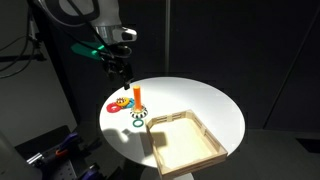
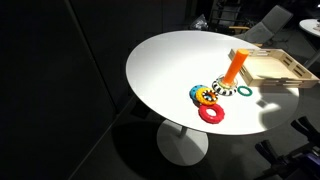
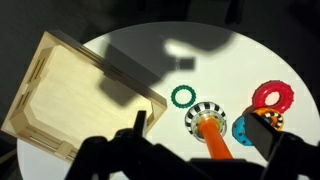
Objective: Put the green ring on the orange ring holder
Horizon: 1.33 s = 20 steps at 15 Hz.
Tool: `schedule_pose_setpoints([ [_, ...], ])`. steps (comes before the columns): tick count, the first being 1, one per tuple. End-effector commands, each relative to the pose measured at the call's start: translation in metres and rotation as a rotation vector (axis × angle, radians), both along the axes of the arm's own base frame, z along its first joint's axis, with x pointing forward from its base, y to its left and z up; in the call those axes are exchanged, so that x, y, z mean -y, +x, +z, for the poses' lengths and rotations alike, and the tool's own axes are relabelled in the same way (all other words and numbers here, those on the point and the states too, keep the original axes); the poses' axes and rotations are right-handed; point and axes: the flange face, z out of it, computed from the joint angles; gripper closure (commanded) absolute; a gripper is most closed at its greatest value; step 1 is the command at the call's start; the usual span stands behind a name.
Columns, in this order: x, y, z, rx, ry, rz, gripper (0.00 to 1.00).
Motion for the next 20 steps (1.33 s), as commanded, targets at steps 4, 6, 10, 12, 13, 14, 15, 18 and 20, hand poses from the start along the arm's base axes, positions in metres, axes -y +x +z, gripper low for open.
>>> schedule_pose_setpoints([
  [4, -0.016, 0.042, -0.069, -0.120, -0.016, 0.006, 0.00],
  [6, -0.017, 0.050, -0.083, -0.139, -0.015, 0.016, 0.00],
  [10, -0.017, 0.047, -0.093, -0.157, -0.025, 0.026, 0.00],
  [12, -0.017, 0.049, -0.097, -0.165, -0.025, 0.027, 0.00],
  [13, -0.017, 0.048, -0.097, -0.167, -0.025, 0.027, 0.00],
  [14, -0.017, 0.048, -0.097, -0.167, -0.025, 0.027, 0.00],
  [15, -0.017, 0.048, -0.098, -0.178, -0.031, 0.024, 0.00],
  [18, -0.017, 0.052, -0.113, -0.153, -0.041, 0.019, 0.00],
  [20, -0.017, 0.053, -0.125, -0.145, -0.034, 0.017, 0.00],
])
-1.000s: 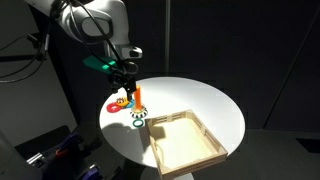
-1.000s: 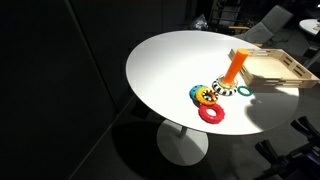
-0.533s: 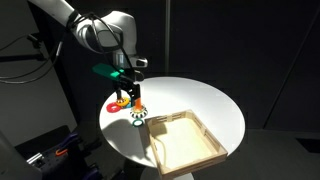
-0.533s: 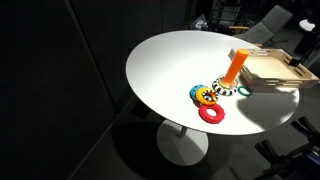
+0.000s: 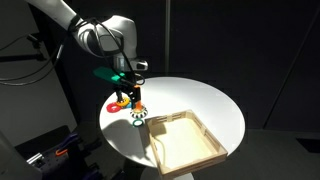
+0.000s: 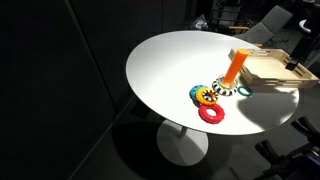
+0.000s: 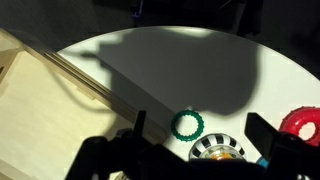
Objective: Put the green ring on the orange ring holder
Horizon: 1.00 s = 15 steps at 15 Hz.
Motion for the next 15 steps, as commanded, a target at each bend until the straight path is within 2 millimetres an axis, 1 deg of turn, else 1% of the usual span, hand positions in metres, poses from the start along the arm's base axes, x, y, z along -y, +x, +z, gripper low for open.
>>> schedule_pose_setpoints([
  [1, -0.001, 0.004, -0.020, 0.026, 0.001, -0.010, 0.00],
  [10, -0.010, 0.006, -0.071, 0.073, 0.034, -0.006, 0.00],
  [15, -0.010, 0.005, -0.093, 0.103, 0.041, 0.007, 0.00],
])
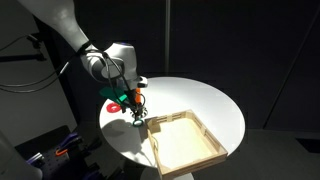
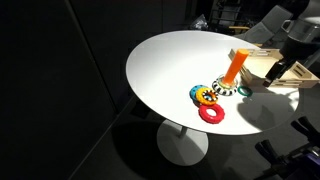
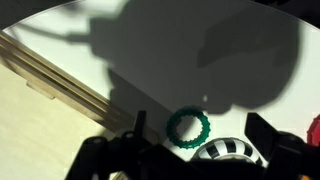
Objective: Put the green ring on the orange ring holder
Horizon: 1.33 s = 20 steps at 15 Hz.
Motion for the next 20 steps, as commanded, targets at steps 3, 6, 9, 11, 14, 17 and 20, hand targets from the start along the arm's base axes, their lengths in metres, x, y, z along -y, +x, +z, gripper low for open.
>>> schedule_pose_setpoints([
  [3, 0.005, 0.000, -0.019, 0.037, 0.021, 0.023, 0.00],
  [6, 0.009, 0.002, -0.030, 0.044, 0.029, 0.031, 0.00],
  [9, 0.013, 0.004, -0.041, 0.039, 0.034, 0.043, 0.00],
  [11, 0.016, 0.008, -0.047, 0.038, 0.034, 0.051, 0.00],
  [14, 0.018, 0.015, -0.056, 0.039, 0.038, 0.057, 0.00],
  [17, 0.017, 0.024, -0.065, 0.036, 0.044, 0.068, 0.00],
  [20, 0.015, 0.034, -0.075, 0.026, 0.047, 0.076, 0.00],
])
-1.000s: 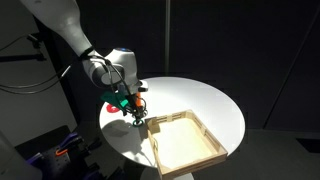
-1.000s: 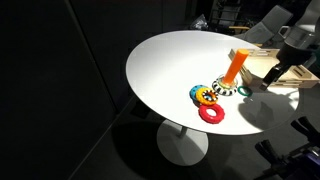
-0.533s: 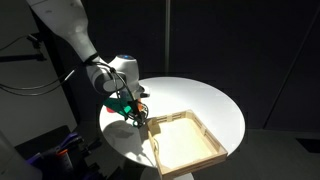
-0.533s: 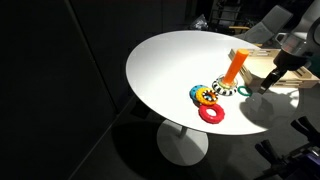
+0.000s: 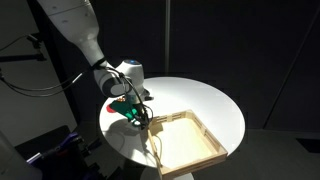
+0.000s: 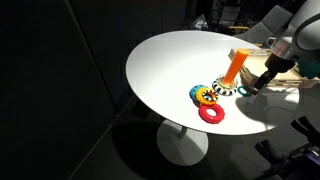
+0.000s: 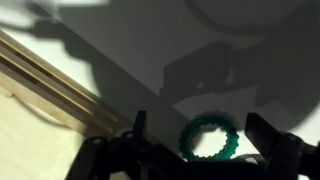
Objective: Put the green ring on the orange ring holder
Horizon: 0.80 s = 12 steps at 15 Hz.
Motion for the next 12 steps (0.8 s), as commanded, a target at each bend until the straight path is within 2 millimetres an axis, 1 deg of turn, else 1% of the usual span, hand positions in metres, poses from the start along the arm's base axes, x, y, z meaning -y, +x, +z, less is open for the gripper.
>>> schedule_pose_setpoints([
  [1, 0.000, 0.018, -0.011, 0.008, 0.009, 0.027, 0.00],
  [4, -0.007, 0.030, -0.016, 0.008, 0.009, 0.043, 0.00],
  [7, -0.013, 0.042, -0.018, 0.017, 0.011, 0.063, 0.00],
  [12, -0.023, 0.053, -0.017, 0.027, 0.014, 0.095, 0.00],
])
